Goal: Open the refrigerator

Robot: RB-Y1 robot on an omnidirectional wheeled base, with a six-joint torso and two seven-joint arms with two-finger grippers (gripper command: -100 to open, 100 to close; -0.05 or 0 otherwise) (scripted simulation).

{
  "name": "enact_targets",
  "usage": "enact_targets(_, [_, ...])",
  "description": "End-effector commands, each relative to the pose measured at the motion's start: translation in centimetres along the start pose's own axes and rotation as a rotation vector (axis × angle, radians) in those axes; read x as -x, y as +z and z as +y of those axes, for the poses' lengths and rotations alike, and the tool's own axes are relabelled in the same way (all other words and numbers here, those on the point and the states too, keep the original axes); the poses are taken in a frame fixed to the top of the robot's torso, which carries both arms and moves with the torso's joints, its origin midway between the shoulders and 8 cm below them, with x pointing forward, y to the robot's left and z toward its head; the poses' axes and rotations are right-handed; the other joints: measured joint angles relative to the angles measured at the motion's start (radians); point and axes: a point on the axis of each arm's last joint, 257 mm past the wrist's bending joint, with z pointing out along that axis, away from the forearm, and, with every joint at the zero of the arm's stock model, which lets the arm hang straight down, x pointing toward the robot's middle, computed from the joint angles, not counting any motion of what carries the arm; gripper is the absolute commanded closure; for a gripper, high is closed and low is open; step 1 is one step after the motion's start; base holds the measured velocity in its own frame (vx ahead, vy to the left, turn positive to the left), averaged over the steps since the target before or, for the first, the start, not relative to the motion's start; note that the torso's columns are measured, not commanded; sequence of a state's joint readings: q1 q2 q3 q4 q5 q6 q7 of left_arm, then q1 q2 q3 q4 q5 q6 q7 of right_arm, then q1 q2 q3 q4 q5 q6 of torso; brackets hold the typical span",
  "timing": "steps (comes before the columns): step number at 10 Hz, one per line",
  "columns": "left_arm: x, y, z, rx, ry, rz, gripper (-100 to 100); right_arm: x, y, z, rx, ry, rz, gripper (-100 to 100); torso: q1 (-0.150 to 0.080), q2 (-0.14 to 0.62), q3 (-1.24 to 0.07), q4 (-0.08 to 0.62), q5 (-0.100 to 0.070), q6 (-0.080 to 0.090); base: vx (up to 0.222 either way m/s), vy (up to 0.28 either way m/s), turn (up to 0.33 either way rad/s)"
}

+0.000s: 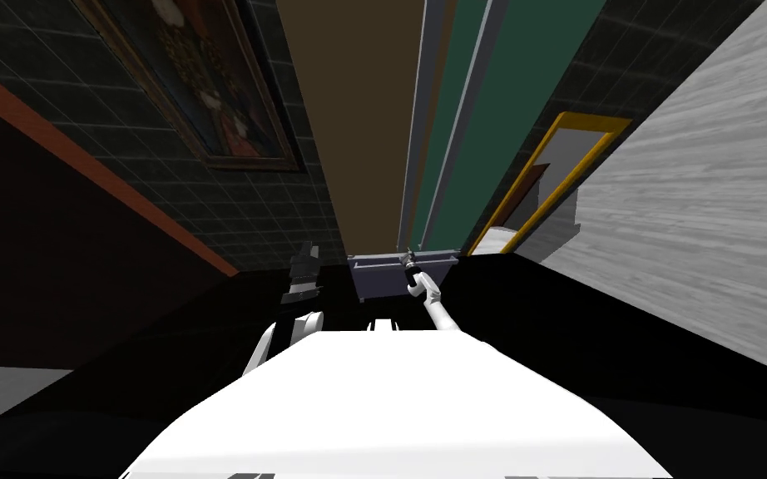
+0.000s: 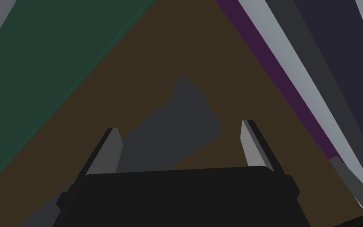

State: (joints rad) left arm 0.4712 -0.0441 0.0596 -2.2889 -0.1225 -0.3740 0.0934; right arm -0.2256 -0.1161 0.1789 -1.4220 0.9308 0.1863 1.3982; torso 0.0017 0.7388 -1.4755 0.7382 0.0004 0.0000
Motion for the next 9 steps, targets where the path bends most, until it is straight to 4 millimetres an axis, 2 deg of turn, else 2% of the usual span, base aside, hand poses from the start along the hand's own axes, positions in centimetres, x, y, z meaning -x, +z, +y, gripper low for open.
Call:
enact_targets(1, [0.0, 0.0, 0.0, 0.0, 0.0, 0.0, 0, 2.2, 0.4, 1.6, 0.028, 0.029, -0.024, -100, -0.001, -0.001, -0.001, 0.0, 0.0, 0.0, 0.056, -0.212, 0.14])
enact_targets(2, [0.0, 0.0, 0.0, 0.0, 0.0, 0.0, 0, 3.3, 0.5, 2.4, 0.038, 0.05, -0.033, -100, -0.003, -0.001, -0.001, 0.0, -0.001, 0.0, 0.06, -0.185, 0.122])
enact_targets(4, [0.0, 0.0, 0.0, 0.0, 0.0, 0.0, 0, 2.7, 0.5, 2.0, 0.032, 0.04, -0.028, -100, 0.004, 0.0, 0.0, 0.0, 0.001, 0.0, 0.018, -0.048, 0.009])
enact_targets(5, [0.0, 0.0, 0.0, 0.0, 0.0, 0.0, 0, 2.7, 0.5, 2.0, 0.032, 0.039, -0.027, 100, 0.005, 0.001, 0.001, 0.0, 0.002, 0.0, 0.001, -0.006, 0.008])
enact_targets(7, [0.0, 0.0, 0.0, 0.0, -0.001, 0.0, 0, 1.3, 0.3, 0.9, 0.006, 0.045, 0.007, 100, 0.003, 0.006, 0.004, 0.005, 0.002, 0.003, -0.069, 0.171, -0.141])
enact_targets(9, [0.0, 0.0, 0.0, 0.0, -0.001, 0.0, 0, 0.0, 0.0, -0.2, -0.022, 0.049, 0.04, 100, 0.006, 0.012, 0.007, 0.006, 0.002, -0.001, -0.164, 0.263, -0.186])
